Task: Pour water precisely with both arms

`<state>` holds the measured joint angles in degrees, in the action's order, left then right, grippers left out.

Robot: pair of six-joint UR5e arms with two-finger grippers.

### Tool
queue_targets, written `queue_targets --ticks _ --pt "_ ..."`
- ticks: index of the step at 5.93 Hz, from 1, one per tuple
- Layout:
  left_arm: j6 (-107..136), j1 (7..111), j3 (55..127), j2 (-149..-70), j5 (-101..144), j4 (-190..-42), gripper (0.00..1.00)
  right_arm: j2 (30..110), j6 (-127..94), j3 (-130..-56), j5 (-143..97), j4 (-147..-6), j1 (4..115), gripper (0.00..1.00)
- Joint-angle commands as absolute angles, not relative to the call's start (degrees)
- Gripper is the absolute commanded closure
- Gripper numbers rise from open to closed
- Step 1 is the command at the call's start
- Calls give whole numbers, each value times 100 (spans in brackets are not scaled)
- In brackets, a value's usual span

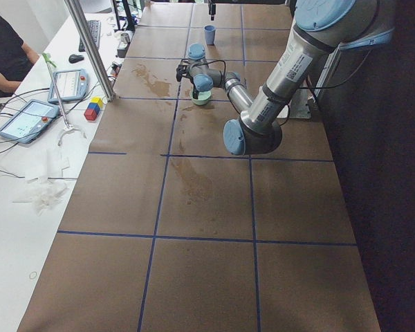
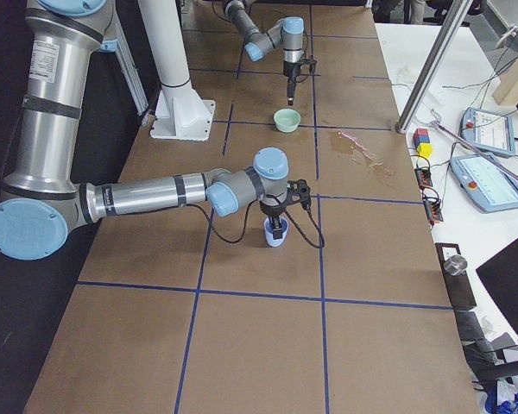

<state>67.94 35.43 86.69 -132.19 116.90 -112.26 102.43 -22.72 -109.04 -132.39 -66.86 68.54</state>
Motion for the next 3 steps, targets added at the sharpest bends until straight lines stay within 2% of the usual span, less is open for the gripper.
queue_targets --ticks 1,3 --pt "6995 3586 8850 -13166 11698 -11233 0 10598 -3035 -10890 -12870 -5342 6594 1" --pt "6926 3665 9532 -12581 11479 -11224 0 11256 -4513 -10890 -11416 -3514 5945 2"
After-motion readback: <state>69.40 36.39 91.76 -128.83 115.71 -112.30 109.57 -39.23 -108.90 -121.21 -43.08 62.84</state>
